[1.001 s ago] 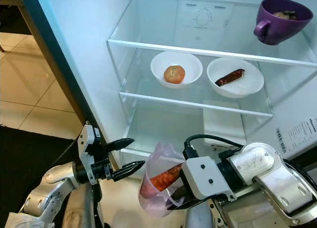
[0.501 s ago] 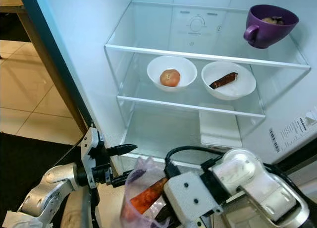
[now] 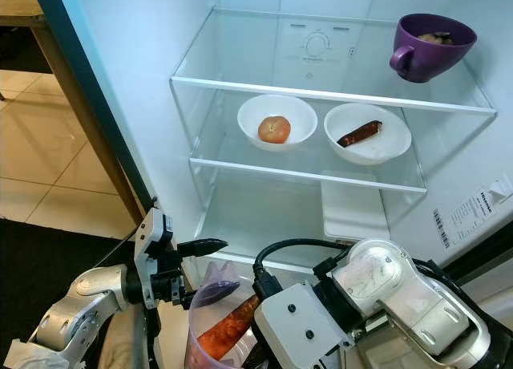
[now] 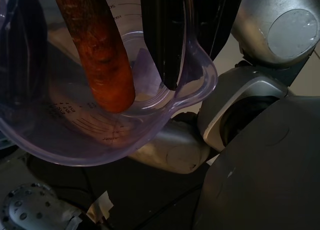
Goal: Restocking fridge
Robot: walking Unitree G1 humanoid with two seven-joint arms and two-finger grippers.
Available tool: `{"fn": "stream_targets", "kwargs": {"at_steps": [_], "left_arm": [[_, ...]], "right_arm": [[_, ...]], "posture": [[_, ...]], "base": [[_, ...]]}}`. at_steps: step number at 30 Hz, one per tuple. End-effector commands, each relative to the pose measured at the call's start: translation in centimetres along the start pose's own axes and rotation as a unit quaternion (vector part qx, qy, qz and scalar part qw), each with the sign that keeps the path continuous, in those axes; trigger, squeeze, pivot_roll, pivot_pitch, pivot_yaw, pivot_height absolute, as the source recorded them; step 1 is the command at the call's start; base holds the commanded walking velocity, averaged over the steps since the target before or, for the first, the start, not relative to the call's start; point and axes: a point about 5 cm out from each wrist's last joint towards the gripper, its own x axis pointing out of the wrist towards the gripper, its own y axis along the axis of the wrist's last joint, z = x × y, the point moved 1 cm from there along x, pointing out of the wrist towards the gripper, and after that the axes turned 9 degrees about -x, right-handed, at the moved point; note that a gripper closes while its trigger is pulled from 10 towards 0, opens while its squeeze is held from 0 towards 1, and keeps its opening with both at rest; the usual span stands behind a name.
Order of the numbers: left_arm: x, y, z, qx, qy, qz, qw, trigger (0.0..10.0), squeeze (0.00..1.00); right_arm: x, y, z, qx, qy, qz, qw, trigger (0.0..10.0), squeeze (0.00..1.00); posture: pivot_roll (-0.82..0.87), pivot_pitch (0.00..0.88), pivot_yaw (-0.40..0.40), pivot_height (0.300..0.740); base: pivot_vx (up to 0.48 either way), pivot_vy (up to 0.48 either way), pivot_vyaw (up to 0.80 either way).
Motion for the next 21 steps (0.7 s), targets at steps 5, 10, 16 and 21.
{"fn": "stream_targets", "kwargs": {"at_steps": [5, 10, 16, 21], "left_arm": [[-0.25, -0.62, 0.48, 0.0, -0.019, -0.031, 0.999, 0.0, 0.0], [-0.18, -0.76, 0.64, -0.005, -0.025, -0.033, 0.999, 0.0, 0.0], [-0.04, -0.84, 0.75, -0.007, -0.03, -0.033, 0.999, 0.0, 0.0], [0.1, -0.77, 0.81, -0.008, -0.033, -0.031, 0.999, 0.0, 0.0]], "right_arm": [[0.27, 0.92, 0.17, -0.017, 0.005, 0.013, 1.0, 0.0, 0.0], [0.33, 1.3, 0.3, -0.024, 0.008, 0.02, 0.999, 0.0, 0.0], [0.46, 1.56, 0.33, -0.027, 0.012, 0.027, 0.999, 0.0, 0.0], [0.54, 1.55, 0.43, -0.026, 0.011, 0.028, 0.999, 0.0, 0.0]], "posture": [[0.02, 0.151, 0.021, 0.369], [0.02, 0.148, 0.02, 0.369], [0.02, 0.144, 0.018, 0.369], [0.02, 0.146, 0.019, 0.369]], "base": [[0.0, 0.0, 0.0], [0.0, 0.0, 0.0], [0.0, 0.0, 0.0], [0.0, 0.0, 0.0]]}}
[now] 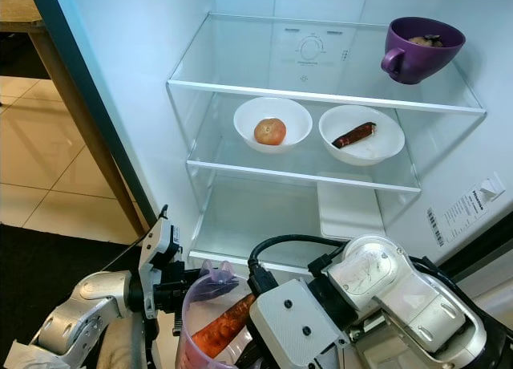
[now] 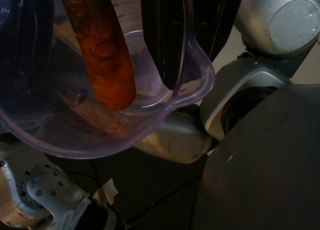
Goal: Restocking fridge
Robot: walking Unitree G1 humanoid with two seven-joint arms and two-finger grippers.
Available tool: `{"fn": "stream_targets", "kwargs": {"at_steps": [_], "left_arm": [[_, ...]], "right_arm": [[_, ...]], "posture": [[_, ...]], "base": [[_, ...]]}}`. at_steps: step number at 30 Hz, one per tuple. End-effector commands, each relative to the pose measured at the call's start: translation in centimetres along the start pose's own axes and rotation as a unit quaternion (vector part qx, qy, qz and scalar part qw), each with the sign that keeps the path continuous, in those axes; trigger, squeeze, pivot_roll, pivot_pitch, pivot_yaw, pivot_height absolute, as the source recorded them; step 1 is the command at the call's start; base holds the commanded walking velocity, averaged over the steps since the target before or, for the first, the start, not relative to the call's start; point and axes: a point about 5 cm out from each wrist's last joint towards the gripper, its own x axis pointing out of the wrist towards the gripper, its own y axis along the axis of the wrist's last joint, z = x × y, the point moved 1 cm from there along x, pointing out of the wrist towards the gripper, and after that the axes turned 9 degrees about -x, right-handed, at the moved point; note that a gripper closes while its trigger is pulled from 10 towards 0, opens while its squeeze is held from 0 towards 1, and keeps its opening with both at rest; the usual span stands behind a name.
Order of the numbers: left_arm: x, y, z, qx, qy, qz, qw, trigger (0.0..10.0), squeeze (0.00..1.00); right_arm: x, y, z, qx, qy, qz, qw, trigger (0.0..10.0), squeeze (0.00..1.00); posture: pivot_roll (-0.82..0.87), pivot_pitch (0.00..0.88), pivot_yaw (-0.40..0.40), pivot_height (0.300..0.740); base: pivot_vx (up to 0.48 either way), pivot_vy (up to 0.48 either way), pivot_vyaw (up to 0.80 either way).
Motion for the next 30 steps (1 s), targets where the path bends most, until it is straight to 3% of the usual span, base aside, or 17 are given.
{"fn": "stream_targets", "kwargs": {"at_steps": [1, 6, 7, 9, 10, 12, 13, 29, 30], "left_arm": [[0.0, 0.0, 0.3, -0.001, -0.006, -0.006, 1.0, 0.0, 0.0], [0.1, 0.0, 0.3, 0.002, -0.001, -0.002, 1.0, 0.0, 0.0], [0.1, 0.0, 0.2, 0.003, 0.001, 0.0, 1.0, 0.0, 0.0], [0.1, 0.0, 0.2, 0.004, 0.002, 0.001, 1.0, 0.0, 0.0], [0.1, 0.1, 0.2, 0.006, 0.007, 0.003, 1.0, 0.0, 0.0], [0.1, 0.1, 0.2, 0.006, 0.007, 0.003, 1.0, 0.0, 0.0], [0.1, 0.1, 0.1, 0.008, 0.012, 0.004, 1.0, 0.0, 0.0], [-0.1, -0.6, -0.5, 0.02, 0.039, -0.008, 0.999, 0.0, 0.0], [-0.2, -1.4, -0.5, 0.028, 0.045, -0.032, 0.998, 0.0, 0.0]], "right_arm": [[0.4, 0.7, 0.1, -0.019, 0.008, 0.01, 1.0, 0.0, 0.0], [0.5, 0.2, 0.6, -0.023, -0.016, -0.002, 1.0, 0.0, 0.0], [0.5, 0.1, 0.9, -0.026, -0.027, -0.007, 0.999, 4.7, 0.0], [0.4, 0.0, 1.0, -0.028, -0.035, -0.009, 0.999, 4.7, 0.0], [0.5, -0.1, 1.2, -0.025, -0.042, -0.014, 0.999, 10.0, 0.0], [0.5, -0.1, 1.2, -0.025, -0.042, -0.014, 0.999, 10.0, 0.0], [0.4, -0.3, 1.4, -0.02, -0.047, -0.017, 0.999, 10.0, 1.0], [-0.8, 0.4, 1.4, -0.009, -0.063, 0.021, 0.998, 10.0, 1.0], [-1.5, 0.7, 1.5, -0.011, -0.076, 0.027, 0.997, 10.0, 1.0]], "posture": [[0.02, 0.146, 0.019, 0.369], [0.02, 0.147, 0.018, 0.369], [0.02, 0.146, 0.017, 0.369], [0.02, 0.146, 0.017, 0.369], [0.02, 0.148, 0.018, 0.369], [0.02, 0.148, 0.018, 0.369], [0.02, 0.147, 0.016, 0.369], [0.02, 0.142, 0.014, 0.369], [0.02, 0.142, 0.014, 0.369]], "base": [[0.0, 0.0, 0.0], [0.0, 0.0, 0.0], [0.0, 0.0, 0.0], [0.0, 0.0, 0.0], [0.0, 0.0, 0.0], [0.0, 0.0, 0.0], [0.0, 0.0, 0.0], [0.0, 0.0, 0.0], [0.0, 0.0, 0.0]]}}
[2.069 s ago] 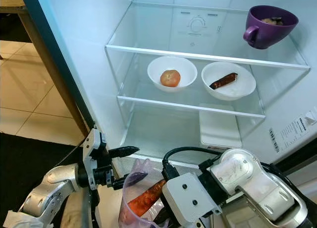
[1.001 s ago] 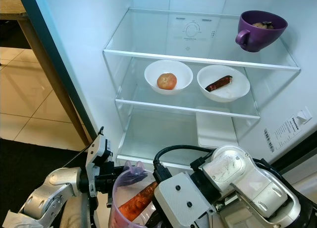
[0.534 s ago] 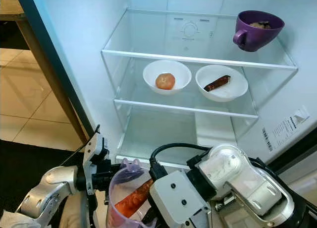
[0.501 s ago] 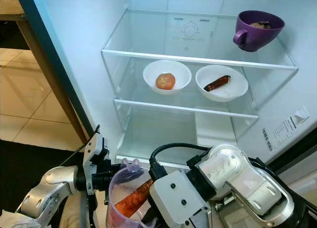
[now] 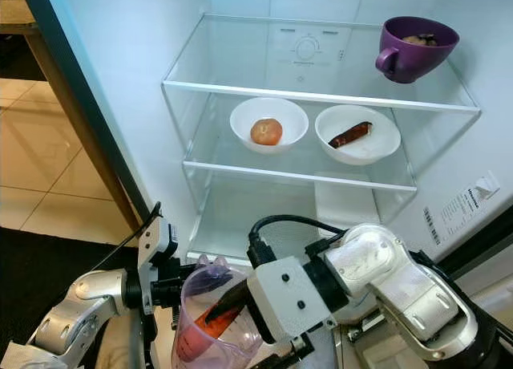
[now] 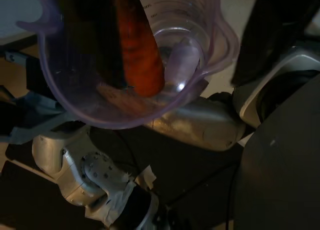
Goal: Restocking fridge
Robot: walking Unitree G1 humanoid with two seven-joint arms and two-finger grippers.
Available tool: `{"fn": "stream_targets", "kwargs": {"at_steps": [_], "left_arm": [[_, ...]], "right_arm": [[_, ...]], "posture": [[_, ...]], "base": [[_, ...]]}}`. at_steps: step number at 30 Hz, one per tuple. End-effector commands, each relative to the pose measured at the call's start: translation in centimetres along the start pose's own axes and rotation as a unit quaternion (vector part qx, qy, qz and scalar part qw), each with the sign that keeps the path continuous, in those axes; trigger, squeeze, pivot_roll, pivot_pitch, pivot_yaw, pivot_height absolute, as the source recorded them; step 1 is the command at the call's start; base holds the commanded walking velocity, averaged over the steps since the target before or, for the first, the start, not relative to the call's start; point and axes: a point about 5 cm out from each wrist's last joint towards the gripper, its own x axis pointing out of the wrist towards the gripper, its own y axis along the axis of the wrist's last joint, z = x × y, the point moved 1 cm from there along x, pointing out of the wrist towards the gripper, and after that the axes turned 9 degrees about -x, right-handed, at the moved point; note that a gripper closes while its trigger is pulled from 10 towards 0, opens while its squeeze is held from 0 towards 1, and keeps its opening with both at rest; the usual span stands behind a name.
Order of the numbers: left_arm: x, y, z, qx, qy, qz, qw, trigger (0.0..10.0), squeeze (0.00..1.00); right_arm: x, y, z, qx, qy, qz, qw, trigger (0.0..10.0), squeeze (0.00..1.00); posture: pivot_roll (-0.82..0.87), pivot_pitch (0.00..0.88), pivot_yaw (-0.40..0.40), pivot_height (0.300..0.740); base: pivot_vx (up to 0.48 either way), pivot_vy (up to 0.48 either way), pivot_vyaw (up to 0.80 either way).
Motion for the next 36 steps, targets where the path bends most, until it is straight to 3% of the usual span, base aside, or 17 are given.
{"fn": "stream_targets", "kwargs": {"at_steps": [1, 4, 10, 13, 14, 15, 16, 17, 19, 20, 26, 30, 31, 32, 33, 35, 36], "left_arm": [[0.2, -1.2, 0.2, -0.002, 0.0, -0.021, 1.0, 0.0, 0.0], [-0.2, -2.5, 0.1, 0.006, 0.011, -0.053, 0.998, 0.0, 0.0], [-0.9, -3.5, -0.6, 0.015, 0.04, -0.073, 0.996, 0.0, 0.0], [-1.3, -3.6, -1.7, 0.034, 0.091, -0.075, 0.992, 0.0, 0.0], [-1.3, -3.6, -1.7, 0.034, 0.091, -0.075, 0.992, 0.0, 0.0], [-1.3, -3.6, -2.1, 0.041, 0.109, -0.07, 0.991, 0.0, 0.0], [-1.3, -3.5, -2.4, 0.047, 0.125, -0.065, 0.989, 0.0, 0.0], [-1.3, -3.5, -2.4, 0.047, 0.125, -0.065, 0.989, 0.0, 0.0], [-1.2, -3.3, -2.8, 0.059, 0.155, -0.052, 0.985, 0.0, 0.0], [-1.0, -3.0, -3.2, 0.071, 0.183, -0.036, 0.98, 0.0, 0.0], [-0.2, -2.6, -3.0, 0.077, 0.203, -0.004, 0.976, 0.0, 0.0], [1.0, -2.4, -2.4, 0.091, 0.224, 0.032, 0.97, 0.0, 0.0], [1.0, -2.4, -2.4, 0.091, 0.224, 0.032, 0.97, 0.0, 0.0], [1.2, -2.4, -2.3, 0.095, 0.229, 0.037, 0.968, 0.0, 0.0], [1.2, -2.4, -2.3, 0.095, 0.229, 0.037, 0.968, 0.0, 0.0], [1.6, -2.4, -2.3, 0.109, 0.253, 0.048, 0.96, 0.0, 0.0], [1.6, -2.4, -2.3, 0.114, 0.262, 0.052, 0.957, 0.0, 0.0]], "right_arm": [[-0.7, 0.3, 0.0, 0.005, -0.007, 0.006, 1.0, 10.0, 1.0], [-1.4, 0.5, 0.3, 0.002, -0.024, 0.004, 1.0, 10.0, 1.0], [-2.5, 0.2, 0.8, 0.004, -0.055, -0.006, 0.998, 10.0, 1.0], [-4.2, -0.1, 2.4, -0.006, -0.147, -0.014, 0.989, 10.0, 1.0], [-4.2, -0.1, 2.4, -0.006, -0.147, -0.014, 0.989, 10.0, 1.0], [-4.9, -0.6, 3.3, -0.011, -0.196, -0.026, 0.98, 10.0, 0.19], [-5.4, -1.0, 4.0, -0.012, -0.235, -0.037, 0.971, 10.0, 0.0], [-5.4, -1.0, 4.0, -0.012, -0.235, -0.037, 0.971, 10.0, 0.0], [-6.3, -1.9, 5.2, -0.011, -0.31, -0.061, 0.949, 10.0, 0.0], [-6.8, -2.8, 5.7, 0.012, -0.361, -0.074, 0.93, 10.0, 0.0], [-7.3, -3.9, 5.6, 0.061, -0.409, -0.075, 0.908, 10.0, 0.0], [-8.8, -5.2, 5.4, 0.119, -0.501, -0.053, 0.856, 10.0, 0.0], [-8.8, -5.2, 5.4, 0.119, -0.501, -0.053, 0.856, 10.0, 0.0], [-9.1, -5.4, 5.3, 0.128, -0.522, -0.048, 0.842, 10.0, 0.0], [-9.1, -5.4, 5.3, 0.128, -0.522, -0.048, 0.842, 10.0, 0.0], [-10.3, -6.2, 5.1, 0.161, -0.582, -0.025, 0.797, 10.0, 0.0], [-10.7, -6.5, 4.9, 0.173, -0.6, -0.019, 0.781, 10.0, 0.0]], "posture": [[0.02, 0.142, 0.014, 0.369], [0.02, 0.141, 0.014, 0.369], [0.03, 0.14, 0.015, 0.369], [0.03, 0.139, 0.015, 0.369], [0.03, 0.139, 0.015, 0.369], [0.03, 0.139, 0.018, 0.369], [0.03, 0.139, 0.018, 0.369], [0.03, 0.139, 0.018, 0.369], [0.03, 0.139, 0.018, 0.369], [0.03, 0.139, 0.018, 0.369], [0.03, 0.136, 0.018, 0.369], [0.02, 0.129, 0.017, 0.369], [0.02, 0.129, 0.017, 0.369], [0.02, 0.128, 0.018, 0.369], [0.02, 0.128, 0.018, 0.369], [0.01, 0.128, 0.021, 0.369], [0.01, 0.128, 0.021, 0.369]], "base": [[0.0, 0.0, 0.0], [0.0, 0.0, 0.0], [0.0, 0.0, 0.0], [0.0, 0.0, 0.0], [0.0, 0.0, 0.0], [0.0, 0.0, 0.0], [0.0, 0.0, 0.0], [0.0, 0.0, 0.0], [0.0, 0.0, 0.0], [0.0, 0.0, 0.0], [0.0, 0.0, 0.0], [0.0, 0.0, 0.0], [0.0, 0.0, 0.0], [0.0, 0.0, 0.0], [0.0, 0.0, 0.0], [0.0, 0.0, 0.0], [0.0, 0.0, 0.0]]}}
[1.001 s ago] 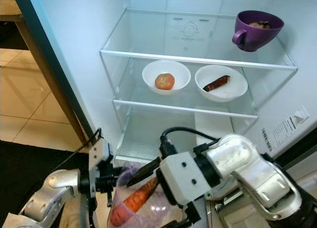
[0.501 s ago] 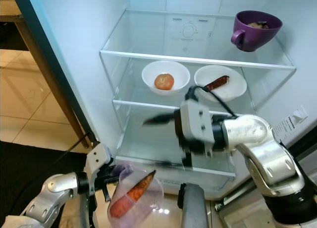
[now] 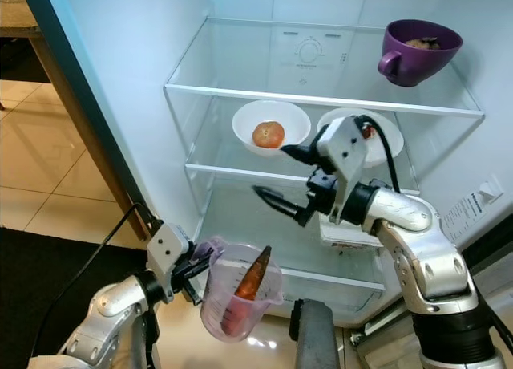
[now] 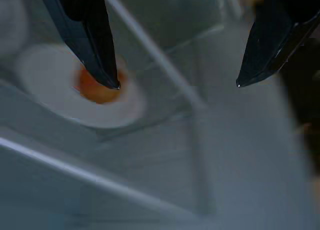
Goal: Restocking fridge
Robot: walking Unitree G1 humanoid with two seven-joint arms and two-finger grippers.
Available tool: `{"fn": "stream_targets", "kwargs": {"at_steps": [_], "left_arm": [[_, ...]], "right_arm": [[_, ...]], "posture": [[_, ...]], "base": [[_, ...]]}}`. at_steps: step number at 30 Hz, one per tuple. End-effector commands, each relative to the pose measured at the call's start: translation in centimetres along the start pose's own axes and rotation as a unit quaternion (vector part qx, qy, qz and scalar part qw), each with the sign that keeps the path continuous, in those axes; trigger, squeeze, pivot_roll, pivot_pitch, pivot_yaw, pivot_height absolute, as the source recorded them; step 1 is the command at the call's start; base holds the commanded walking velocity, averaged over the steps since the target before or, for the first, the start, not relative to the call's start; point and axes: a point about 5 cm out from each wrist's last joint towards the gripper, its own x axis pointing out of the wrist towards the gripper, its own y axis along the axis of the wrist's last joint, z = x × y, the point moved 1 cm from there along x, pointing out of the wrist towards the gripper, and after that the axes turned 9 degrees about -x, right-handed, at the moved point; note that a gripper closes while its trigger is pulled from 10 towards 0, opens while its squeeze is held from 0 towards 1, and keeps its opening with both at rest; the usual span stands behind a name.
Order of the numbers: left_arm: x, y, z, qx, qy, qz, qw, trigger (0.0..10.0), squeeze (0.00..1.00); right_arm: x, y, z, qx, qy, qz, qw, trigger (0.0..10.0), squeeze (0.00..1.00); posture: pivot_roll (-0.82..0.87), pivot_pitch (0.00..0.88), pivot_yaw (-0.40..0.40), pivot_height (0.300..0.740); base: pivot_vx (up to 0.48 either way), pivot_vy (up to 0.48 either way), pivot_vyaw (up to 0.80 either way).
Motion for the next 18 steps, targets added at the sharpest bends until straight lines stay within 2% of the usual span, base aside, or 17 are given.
{"fn": "stream_targets", "kwargs": {"at_steps": [1, 4, 6, 10, 16, 18], "left_arm": [[0.0, -0.4, 0.4, 0.009, 0.02, 0.003, 1.0, 0.0, 0.0], [0.2, 0.0, 0.7, 0.018, 0.04, 0.02, 0.999, 0.0, 0.0], [0.3, 0.1, 0.8, 0.021, 0.043, 0.023, 0.999, 0.0, 0.0], [0.4, 0.9, 0.7, 0.037, 0.08, 0.046, 0.995, 0.0, 0.0], [0.6, 1.9, 1.3, 0.033, 0.11, 0.082, 0.99, 0.0, 0.0], [0.6, 1.9, 1.3, 0.033, 0.11, 0.082, 0.99, 0.0, 0.0]], "right_arm": [[-1.1, -1.4, 1.4, 0.057, -0.064, -0.014, 0.996, 10.0, 0.0], [-2.3, -2.0, 2.7, 0.126, -0.12, 0.019, 0.985, 10.0, 0.0], [-2.4, -2.0, 2.8, 0.134, -0.124, 0.028, 0.983, 10.0, 0.0], [-3.5, -1.8, 3.1, 0.168, -0.159, 0.088, 0.969, 10.0, 0.0], [-5.2, -2.9, 3.4, 0.195, -0.19, 0.111, 0.956, 10.0, 0.0], [-5.2, -2.9, 3.4, 0.195, -0.19, 0.111, 0.956, 10.0, 0.0]], "posture": [[0.01, 0.127, 0.02, 0.369], [0.01, 0.126, 0.018, 0.369], [0.01, 0.126, 0.018, 0.369], [0.01, 0.13, 0.021, 0.369], [0.01, 0.133, 0.023, 0.369], [0.01, 0.133, 0.023, 0.369]], "base": [[0.0, 0.0, 0.0], [0.0, 0.0, 0.0], [0.0, 0.0, 0.0], [0.0, 0.0, 0.0], [0.0, 0.0, 0.0], [0.0, 0.0, 0.0]]}}
